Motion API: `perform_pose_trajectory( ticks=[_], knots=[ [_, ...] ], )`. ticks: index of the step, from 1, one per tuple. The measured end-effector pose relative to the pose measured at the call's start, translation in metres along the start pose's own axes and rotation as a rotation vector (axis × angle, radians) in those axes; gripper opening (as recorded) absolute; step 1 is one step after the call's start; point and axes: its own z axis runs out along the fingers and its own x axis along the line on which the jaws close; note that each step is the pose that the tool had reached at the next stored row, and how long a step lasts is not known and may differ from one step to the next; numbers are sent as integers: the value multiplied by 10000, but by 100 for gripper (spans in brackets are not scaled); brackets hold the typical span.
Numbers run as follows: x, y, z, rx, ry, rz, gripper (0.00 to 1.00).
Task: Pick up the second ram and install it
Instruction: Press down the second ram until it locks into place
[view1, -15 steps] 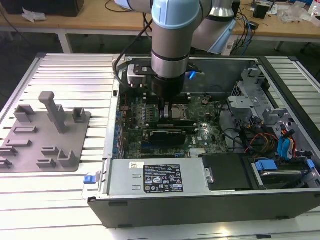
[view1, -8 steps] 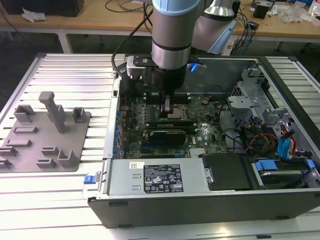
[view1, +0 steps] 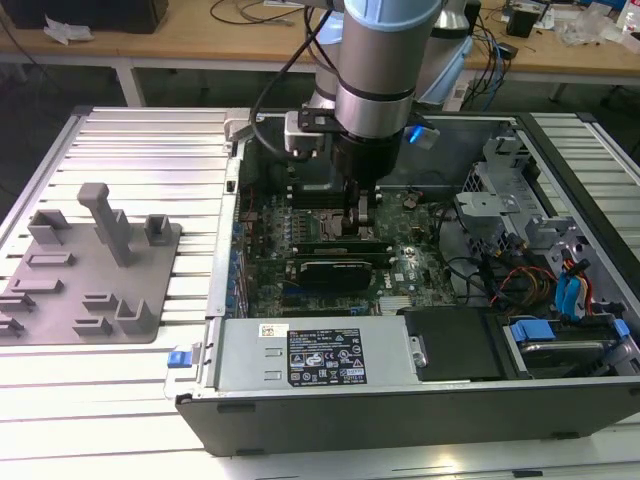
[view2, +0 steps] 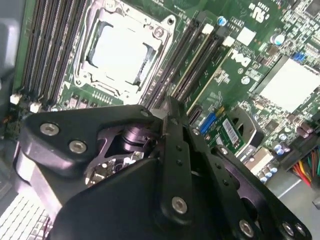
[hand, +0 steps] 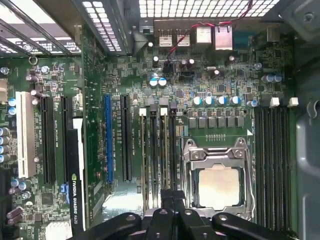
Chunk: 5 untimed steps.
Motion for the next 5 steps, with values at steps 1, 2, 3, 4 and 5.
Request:
perform_pose_trajectory(
  ticks=[1,2,3,4,5],
  knots=[
    [0,0,0,0,0,-1,8],
    [0,0,0,0,0,-2,8],
    [0,0,0,0,0,-5,8],
    [0,0,0,0,0,-7,8],
    [0,0,0,0,0,-10,8]
  ],
)
